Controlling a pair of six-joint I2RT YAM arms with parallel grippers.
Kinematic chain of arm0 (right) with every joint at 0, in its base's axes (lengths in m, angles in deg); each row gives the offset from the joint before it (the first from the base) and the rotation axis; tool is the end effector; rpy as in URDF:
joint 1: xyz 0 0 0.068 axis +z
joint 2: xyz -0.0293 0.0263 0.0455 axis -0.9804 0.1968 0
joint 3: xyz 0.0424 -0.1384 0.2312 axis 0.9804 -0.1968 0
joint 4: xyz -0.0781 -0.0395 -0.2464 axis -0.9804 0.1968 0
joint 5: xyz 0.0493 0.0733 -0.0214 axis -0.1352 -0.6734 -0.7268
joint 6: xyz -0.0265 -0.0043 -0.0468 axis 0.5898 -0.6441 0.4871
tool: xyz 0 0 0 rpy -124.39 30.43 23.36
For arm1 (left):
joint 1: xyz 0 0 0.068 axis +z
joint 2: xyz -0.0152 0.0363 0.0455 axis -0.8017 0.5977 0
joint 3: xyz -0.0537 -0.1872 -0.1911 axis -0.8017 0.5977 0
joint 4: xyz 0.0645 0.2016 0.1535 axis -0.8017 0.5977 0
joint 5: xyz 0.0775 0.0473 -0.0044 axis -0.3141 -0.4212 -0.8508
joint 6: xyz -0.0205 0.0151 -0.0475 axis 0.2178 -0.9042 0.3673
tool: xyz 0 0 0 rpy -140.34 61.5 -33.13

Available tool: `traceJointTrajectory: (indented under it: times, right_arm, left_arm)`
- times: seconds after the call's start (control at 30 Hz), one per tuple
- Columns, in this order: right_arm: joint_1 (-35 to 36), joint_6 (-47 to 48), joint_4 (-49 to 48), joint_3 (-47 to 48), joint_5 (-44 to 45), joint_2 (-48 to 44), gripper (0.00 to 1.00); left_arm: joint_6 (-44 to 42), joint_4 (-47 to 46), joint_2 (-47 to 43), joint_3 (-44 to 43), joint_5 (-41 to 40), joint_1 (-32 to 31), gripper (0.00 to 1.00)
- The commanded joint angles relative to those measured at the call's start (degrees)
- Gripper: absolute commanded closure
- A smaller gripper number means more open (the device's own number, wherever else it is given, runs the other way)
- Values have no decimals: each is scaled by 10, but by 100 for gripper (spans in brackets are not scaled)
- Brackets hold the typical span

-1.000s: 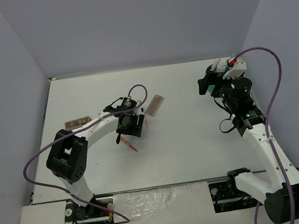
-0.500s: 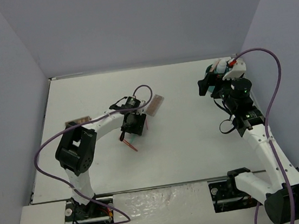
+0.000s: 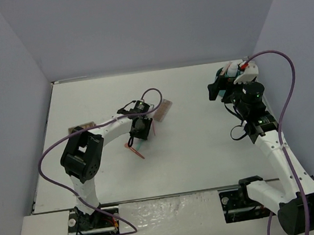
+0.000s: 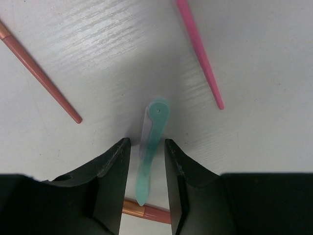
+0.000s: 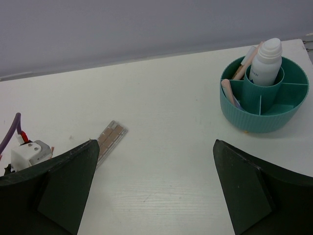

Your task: Organize the makeup

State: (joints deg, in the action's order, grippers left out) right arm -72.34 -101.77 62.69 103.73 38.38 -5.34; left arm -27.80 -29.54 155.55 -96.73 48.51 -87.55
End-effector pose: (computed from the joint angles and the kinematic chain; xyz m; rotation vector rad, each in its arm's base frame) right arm 0.2297 0.0294 0.3669 0.0058 1.5296 0.3620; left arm 0.3254 -0.2237 0.1753 0.4622 2.6402 -0.3506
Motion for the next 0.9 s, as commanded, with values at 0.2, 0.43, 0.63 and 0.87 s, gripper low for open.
traceJointTrajectory:
  times: [0.2, 0.43, 0.63, 0.87]
  right_arm:
    - [-3, -5, -48, 2, -13, -6, 0]
    - [-3, -12, -47, 9, -48, -7, 0]
    - [-3, -30, -47, 27, -160, 12, 0]
    - [12, -126, -110, 21, -262, 43, 3]
  left_arm:
    - [-4, 7, -9, 6, -11, -13, 87]
    - [-28, 6, -57, -19, -23, -13, 100]
    - [-30, -40, -143, -10, -4, -16, 100]
    - [-25, -165, -263, 41, 17, -40, 100]
